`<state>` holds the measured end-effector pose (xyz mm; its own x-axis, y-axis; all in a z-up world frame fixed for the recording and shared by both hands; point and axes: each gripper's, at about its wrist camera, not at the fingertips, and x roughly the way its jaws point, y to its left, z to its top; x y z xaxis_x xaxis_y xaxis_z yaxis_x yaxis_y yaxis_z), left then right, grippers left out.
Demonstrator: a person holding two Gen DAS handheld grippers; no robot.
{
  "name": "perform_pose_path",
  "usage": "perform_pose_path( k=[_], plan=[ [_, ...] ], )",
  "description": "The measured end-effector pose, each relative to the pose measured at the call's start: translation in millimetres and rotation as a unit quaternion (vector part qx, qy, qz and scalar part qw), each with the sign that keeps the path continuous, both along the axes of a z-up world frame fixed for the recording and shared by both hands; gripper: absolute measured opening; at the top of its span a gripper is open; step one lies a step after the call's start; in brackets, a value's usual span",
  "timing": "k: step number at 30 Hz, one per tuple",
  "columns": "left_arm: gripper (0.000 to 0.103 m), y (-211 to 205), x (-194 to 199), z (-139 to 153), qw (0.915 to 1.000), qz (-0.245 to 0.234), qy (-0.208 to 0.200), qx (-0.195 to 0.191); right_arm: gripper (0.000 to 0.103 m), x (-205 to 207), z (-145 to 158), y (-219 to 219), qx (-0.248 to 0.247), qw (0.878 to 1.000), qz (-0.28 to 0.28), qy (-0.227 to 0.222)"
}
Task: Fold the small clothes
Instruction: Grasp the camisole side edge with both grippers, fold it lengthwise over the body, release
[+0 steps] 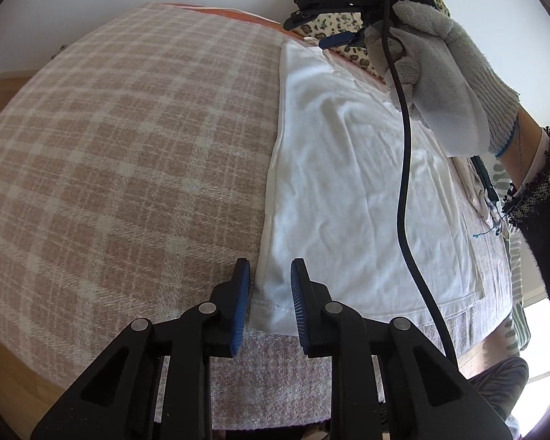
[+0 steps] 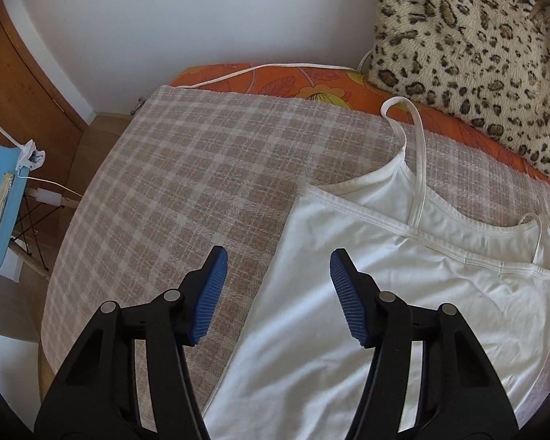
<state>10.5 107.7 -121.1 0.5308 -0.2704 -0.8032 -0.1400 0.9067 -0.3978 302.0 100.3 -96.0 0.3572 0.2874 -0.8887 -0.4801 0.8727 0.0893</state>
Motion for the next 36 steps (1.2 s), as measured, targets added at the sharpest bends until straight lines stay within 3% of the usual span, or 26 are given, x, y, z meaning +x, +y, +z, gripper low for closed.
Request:
perform_pose_path(
  k=[11, 16, 21, 36],
  plan=[
    [0.006, -10.0, -1.1, -0.6, 0.9989, -0.018, -0.016, 0.041, 0.045, 25.5, -32.0, 31.2, -0.068, 0.998, -0.005, -0.001],
    [0.003, -18.9, -0.3, 0.9, 0.9970, -0.037, -0.028, 0.062, 0.027, 34.2, -48.0, 27.2, -0.086, 0.996, -0.022, 0.012],
    [0.002, -17.8, -5.1, 5.6, 0.9972, -0.040, -0.042, 0.046, 0.008, 36.6, -43.6, 17.4, -0.070, 0.997, -0.027, 0.010],
    [0.002, -49.7, -3.7, 30.2, 0.9929, -0.090, -0.076, 0.019, 0.004, 32.4, 4.7, -49.7, -0.051, 0.997, -0.043, -0.032]
  ],
)
